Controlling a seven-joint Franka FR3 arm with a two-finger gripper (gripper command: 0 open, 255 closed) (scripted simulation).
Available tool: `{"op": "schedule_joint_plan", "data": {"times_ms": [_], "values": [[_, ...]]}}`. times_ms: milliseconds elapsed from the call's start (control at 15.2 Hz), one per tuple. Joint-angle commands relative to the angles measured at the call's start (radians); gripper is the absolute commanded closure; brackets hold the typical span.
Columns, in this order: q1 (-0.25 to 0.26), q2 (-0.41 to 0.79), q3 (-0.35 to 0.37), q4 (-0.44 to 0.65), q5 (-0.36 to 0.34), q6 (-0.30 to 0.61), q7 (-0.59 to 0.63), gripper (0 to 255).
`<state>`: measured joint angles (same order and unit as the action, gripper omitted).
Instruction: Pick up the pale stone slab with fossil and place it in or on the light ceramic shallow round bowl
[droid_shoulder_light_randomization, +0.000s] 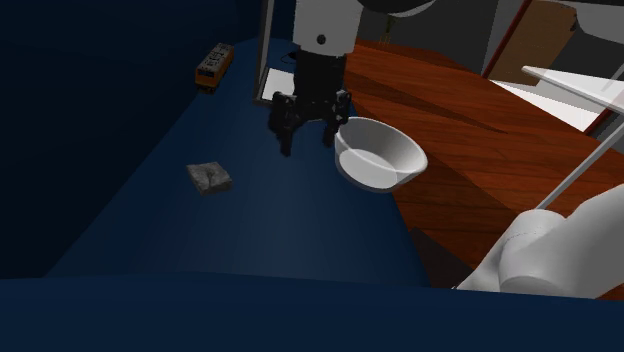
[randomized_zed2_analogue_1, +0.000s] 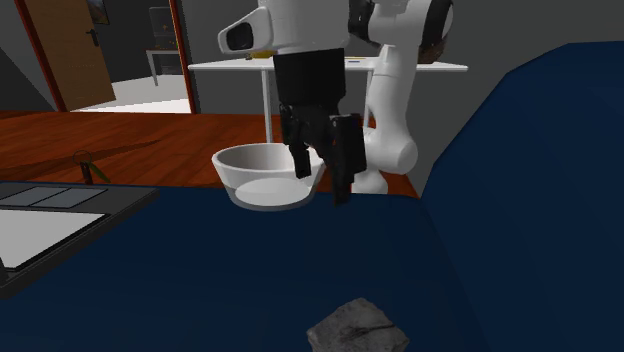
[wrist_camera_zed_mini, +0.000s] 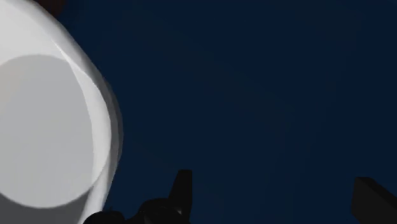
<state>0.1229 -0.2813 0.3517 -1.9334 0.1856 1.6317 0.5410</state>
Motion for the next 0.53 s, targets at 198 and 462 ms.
{"op": "schedule_joint_plan", "data": {"times_ms": [198,462], "values": [[0.025,0.179,0.078,0.184,-0.034,-0.004,0.137,0],[0.065,0.343,0.129,0.366,-0.091,-0.028,0.25,0]]}}
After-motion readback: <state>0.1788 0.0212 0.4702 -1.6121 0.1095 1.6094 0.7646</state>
